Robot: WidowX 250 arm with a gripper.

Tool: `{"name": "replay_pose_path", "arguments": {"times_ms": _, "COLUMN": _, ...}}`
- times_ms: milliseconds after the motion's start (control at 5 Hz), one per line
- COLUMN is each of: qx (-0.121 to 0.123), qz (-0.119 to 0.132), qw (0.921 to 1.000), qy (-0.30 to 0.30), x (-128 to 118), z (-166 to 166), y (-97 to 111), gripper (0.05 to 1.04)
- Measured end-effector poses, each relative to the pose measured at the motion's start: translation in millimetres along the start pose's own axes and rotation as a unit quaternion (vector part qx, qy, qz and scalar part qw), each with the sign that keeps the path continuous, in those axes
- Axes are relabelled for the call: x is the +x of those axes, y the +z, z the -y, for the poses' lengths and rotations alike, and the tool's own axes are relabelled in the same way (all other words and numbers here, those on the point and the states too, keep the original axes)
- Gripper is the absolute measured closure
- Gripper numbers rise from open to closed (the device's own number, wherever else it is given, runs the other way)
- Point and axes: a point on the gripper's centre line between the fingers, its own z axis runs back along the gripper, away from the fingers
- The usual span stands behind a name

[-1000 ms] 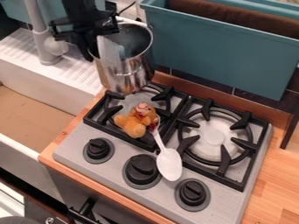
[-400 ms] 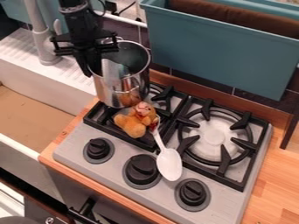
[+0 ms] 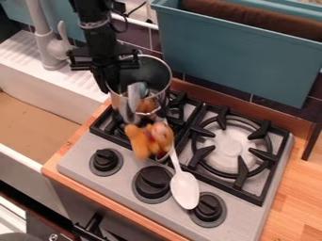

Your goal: Move the silver pot to the left side burner

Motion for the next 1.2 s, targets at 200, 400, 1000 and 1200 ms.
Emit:
{"name": "replay_pose_path", "arguments": {"times_ms": 200, "qx": 0.006, "qz": 0.009, "qw": 0.9999, "qy": 0.006, "x": -1.4, "z": 3.3, "y": -5.1, "gripper": 1.029}}
{"name": "replay_pose_path", "arguments": {"times_ms": 400, "qx": 0.011, "qz": 0.008, "qw": 0.9998, "qy": 0.012, "x": -0.8, "z": 4.0, "y": -6.7, "gripper": 1.029}}
{"name": "replay_pose_path", "arguments": {"times_ms": 1000, "qx": 0.01, "qz": -0.002, "qw": 0.9998, "qy": 0.018, "x": 0.9, "z": 7.2, "y": -8.3, "gripper": 0.863}}
{"name": "replay_pose_path", "arguments": {"times_ms": 1200, "qx": 0.007, "qz": -0.001, "qw": 0.9999, "qy": 0.014, "x": 1.2, "z": 10.5, "y": -8.2, "gripper": 0.614}}
